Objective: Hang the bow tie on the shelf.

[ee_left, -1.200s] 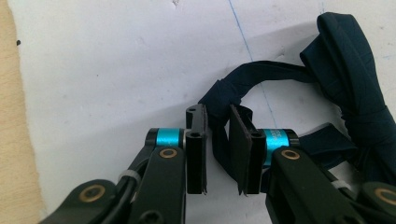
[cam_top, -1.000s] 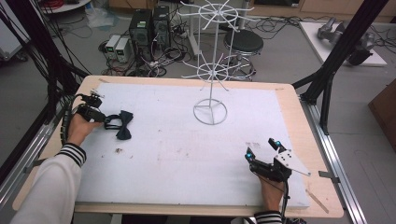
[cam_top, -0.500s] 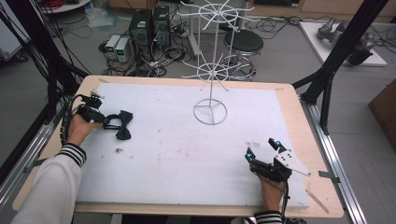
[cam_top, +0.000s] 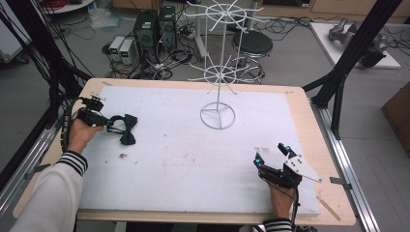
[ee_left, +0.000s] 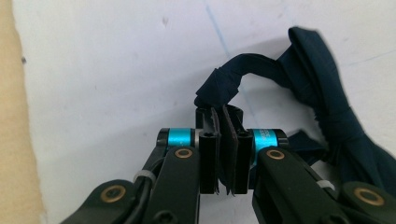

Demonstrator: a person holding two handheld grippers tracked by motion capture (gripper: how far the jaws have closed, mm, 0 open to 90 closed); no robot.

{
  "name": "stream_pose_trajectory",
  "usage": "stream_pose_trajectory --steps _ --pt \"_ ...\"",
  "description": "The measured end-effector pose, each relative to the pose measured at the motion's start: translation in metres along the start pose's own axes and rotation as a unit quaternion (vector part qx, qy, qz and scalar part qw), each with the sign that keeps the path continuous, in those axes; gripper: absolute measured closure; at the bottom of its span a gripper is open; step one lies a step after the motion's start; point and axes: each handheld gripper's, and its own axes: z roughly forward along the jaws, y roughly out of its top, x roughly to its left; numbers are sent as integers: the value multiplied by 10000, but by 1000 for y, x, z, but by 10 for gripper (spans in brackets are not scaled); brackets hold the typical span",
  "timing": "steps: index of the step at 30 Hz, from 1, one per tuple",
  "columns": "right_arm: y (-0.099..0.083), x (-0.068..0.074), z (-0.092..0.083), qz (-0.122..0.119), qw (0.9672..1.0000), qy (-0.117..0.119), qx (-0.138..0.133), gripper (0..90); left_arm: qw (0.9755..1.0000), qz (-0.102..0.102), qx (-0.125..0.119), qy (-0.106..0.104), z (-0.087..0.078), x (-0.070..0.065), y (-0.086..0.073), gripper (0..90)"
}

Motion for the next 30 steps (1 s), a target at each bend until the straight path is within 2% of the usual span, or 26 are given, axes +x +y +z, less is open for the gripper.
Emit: stream_pose_trajectory --steps 2,3,4,5,6,7,8,9,13,14,15,16,17,18,19,20,21,22,23,24,25,26,27,28,29,30 --pt "0 0 0 2 10000 -2 -2 85 9999 39 -106 6 -2 -1 0 853" --pt "0 0 0 -3 10000 -5 -3 85 9994 121 -334 -7 -7 -3 0 854" --pt "0 0 0 -9 10000 -6 -2 85 9994 121 -334 -7 -7 -3 0 854" --pt "0 0 0 -8 10000 -12 1 84 9981 228 -565 -4 -13 -6 2 854" --pt "0 0 0 -12 10000 -13 -1 84 9981 228 -565 -4 -13 -6 2 855" --pt "0 0 0 -5 10000 -6 -4 85 9962 280 -829 10 -18 -11 3 856" --pt "0 0 0 -1 10000 -9 -3 85 9962 280 -829 10 -18 -11 3 857" --pt "0 0 0 0 10000 -11 -3 85 9939 334 -1055 -45 -23 -15 6 858" --pt "0 0 0 6 10000 -5 0 85 9878 475 -1475 -164 -31 -25 10 859" --pt "0 0 0 10 10000 0 -1 85 9878 475 -1475 -164 -31 -25 10 859" --pt "0 0 0 0 10000 -2 -7 84 9839 565 -1682 -222 -36 -31 12 859" --pt "0 0 0 12 10000 -3 -1 85 9817 606 -1788 -235 -37 -34 13 859" --pt "0 0 0 11 10000 1 -3 85 9804 658 -1835 -276 -39 -36 14 860" --pt "0 0 0 8 10000 0 -3 85 9804 658 -1835 -276 -39 -36 14 859" --pt "0 0 0 9 10000 -5 -1 85 9769 753 -1974 -318 -42 -42 17 859" --pt "0 0 0 9 10000 -5 -1 85 9769 753 -1974 -318 -42 -42 17 859" --pt "0 0 0 -1 10000 -1 -9 85 9746 811 -2057 -360 -45 -49 20 859" --pt "0 0 0 -1 10000 -1 -9 85 9746 811 -2057 -360 -45 -49 20 859" --pt "0 0 0 11 10000 0 -3 85 9717 877 -2154 -408 -49 -55 24 859" --pt "0 0 0 11 10000 0 -3 85 9717 877 -2154 -408 -49 -55 24 859" --pt "0 0 0 6 10000 -5 -1 85 9685 965 -2251 -457 -52 -62 28 859" --pt "0 0 0 6 10000 -5 -1 85 9685 965 -2251 -457 -52 -62 28 859" --pt "0 0 0 9 10000 1 -2 85 9653 1056 -2335 -501 -56 -68 32 859" --pt "0 0 0 9 10000 1 -2 85 9653 1056 -2335 -501 -56 -68 32 859" --pt "0 0 0 13 10000 -2 -3 85 9622 1119 -2426 -521 -59 -74 36 859" --pt "0 0 0 13 10000 -2 -3 85 9622 1119 -2426 -521 -59 -74 36 860"
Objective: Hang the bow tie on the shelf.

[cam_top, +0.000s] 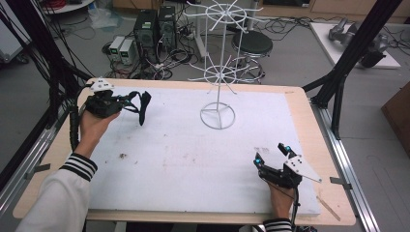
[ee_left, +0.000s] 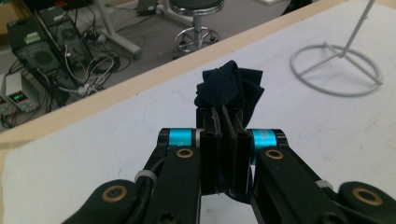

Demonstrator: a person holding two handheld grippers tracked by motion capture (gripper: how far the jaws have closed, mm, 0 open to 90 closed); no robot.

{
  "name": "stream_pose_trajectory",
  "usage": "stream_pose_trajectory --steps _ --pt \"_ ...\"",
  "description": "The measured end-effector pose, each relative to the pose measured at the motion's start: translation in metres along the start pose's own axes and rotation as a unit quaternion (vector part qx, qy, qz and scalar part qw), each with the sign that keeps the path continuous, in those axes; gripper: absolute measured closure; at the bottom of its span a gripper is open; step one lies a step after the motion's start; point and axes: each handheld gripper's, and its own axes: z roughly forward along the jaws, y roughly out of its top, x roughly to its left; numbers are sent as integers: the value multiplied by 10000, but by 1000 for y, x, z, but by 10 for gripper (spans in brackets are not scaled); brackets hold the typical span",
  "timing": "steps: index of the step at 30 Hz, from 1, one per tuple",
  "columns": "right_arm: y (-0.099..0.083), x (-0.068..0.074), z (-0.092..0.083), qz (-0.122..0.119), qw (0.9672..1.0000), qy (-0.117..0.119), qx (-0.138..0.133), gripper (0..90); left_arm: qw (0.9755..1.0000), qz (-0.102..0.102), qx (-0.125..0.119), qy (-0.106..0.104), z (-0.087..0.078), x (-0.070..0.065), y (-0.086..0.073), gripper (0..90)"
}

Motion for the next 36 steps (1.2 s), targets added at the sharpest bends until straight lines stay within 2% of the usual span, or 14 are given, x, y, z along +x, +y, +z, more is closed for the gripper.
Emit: stream_pose_trajectory --steps 9,14,18,20,21,24,25,27,28,29,30,31,34,36 --pt "0 0 0 2 10000 6 0 85 9988 327 -228 -267 2 -28 23 860" --pt "0 0 0 -4 10000 9 -3 85 9978 412 -346 -393 1 -39 31 860" --pt "0 0 0 0 10000 6 1 85 9957 508 -474 -614 1 -53 41 860" --pt "0 0 0 0 10000 5 0 85 9950 534 -511 -666 1 -55 43 860" --pt "0 0 0 -1 10000 8 -1 85 9937 540 -551 -810 2 -59 46 860" --pt "0 0 0 0 10000 8 -2 85 9928 539 -576 -907 3 -64 49 860" --pt "0 0 0 -1 10000 8 -1 85 9910 551 -625 -1045 5 -68 51 860" --pt "0 0 0 3 10000 8 0 84 9891 597 -670 -1163 7 -74 53 860" --pt "0 0 0 1 10000 8 0 85 9891 597 -670 -1163 7 -74 53 860" --pt "0 0 0 5 10000 9 0 85 9864 627 -731 -1335 8 -79 56 860" --pt "0 0 0 8 10000 8 1 84 9864 627 -731 -1335 8 -79 56 860" --pt "0 0 0 12 10000 6 1 85 9831 679 -796 -1505 10 -84 58 860" --pt "0 0 0 0 10000 9 1 85 9786 710 -913 -1701 13 -91 62 860" --pt "0 0 0 2 10000 10 -2 84 9778 709 -925 -1743 14 -93 63 860"
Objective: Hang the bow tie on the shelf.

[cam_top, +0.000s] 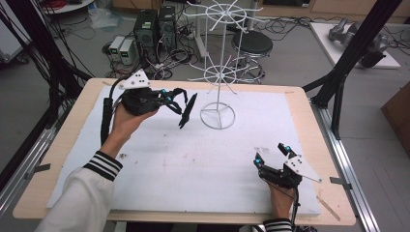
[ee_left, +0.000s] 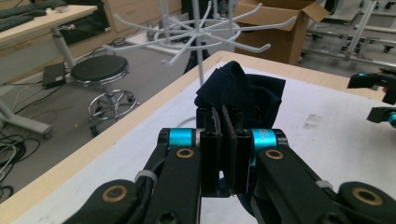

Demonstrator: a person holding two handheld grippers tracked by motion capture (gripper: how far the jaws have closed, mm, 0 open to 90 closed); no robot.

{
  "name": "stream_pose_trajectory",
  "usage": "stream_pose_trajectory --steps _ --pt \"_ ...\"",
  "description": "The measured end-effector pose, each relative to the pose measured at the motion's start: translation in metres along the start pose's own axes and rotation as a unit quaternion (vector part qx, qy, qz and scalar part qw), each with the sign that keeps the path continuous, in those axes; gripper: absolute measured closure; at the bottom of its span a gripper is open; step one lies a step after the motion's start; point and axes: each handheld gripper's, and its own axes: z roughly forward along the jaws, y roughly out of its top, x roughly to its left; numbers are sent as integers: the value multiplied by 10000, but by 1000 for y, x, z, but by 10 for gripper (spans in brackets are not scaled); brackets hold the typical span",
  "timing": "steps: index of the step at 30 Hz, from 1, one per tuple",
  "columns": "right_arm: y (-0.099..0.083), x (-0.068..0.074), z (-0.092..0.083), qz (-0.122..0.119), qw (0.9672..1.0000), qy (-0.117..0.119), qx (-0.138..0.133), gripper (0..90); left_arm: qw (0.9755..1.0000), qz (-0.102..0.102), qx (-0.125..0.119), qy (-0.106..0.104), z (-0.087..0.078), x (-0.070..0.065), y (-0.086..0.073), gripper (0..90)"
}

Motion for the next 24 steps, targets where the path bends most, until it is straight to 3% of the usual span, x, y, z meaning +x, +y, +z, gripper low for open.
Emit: stream_pose_trajectory --steps 6,24 --pt "0 0 0 10 10000 4 0 85 9997 36 -67 -247 11 -8 8 860" --pt "0 0 0 15 10000 2 -6 85 9988 244 25 -422 32 -25 21 859"
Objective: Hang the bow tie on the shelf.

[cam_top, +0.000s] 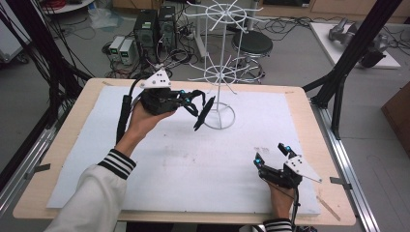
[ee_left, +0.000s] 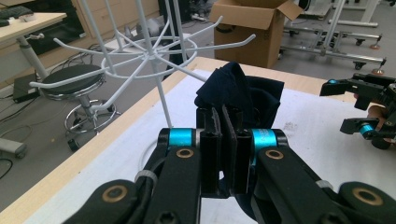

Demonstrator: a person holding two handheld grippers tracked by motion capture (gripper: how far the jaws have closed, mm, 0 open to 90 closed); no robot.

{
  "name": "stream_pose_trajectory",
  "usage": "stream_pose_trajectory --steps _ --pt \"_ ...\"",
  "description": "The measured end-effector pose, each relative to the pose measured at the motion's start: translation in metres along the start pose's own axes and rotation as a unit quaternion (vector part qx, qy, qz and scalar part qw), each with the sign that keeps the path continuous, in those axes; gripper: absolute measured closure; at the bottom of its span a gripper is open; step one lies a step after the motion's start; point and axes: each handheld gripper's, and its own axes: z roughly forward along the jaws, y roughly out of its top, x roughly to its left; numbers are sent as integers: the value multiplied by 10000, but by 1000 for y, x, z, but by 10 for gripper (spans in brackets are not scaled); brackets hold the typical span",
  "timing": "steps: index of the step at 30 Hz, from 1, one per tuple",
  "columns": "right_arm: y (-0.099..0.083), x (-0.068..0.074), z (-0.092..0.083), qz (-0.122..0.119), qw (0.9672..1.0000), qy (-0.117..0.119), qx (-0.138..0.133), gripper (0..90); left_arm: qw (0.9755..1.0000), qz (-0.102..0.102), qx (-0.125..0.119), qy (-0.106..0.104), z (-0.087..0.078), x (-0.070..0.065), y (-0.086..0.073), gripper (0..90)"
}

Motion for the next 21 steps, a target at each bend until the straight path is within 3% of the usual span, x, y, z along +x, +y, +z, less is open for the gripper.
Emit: stream_pose_trajectory --steps 10,21 --pt "0 0 0 17 10000 3 0 85 10000 33 -5 -38 13 -4 8 859" --pt "0 0 0 35 10000 3 -8 84 9999 -83 -9 65 25 4 13 859"
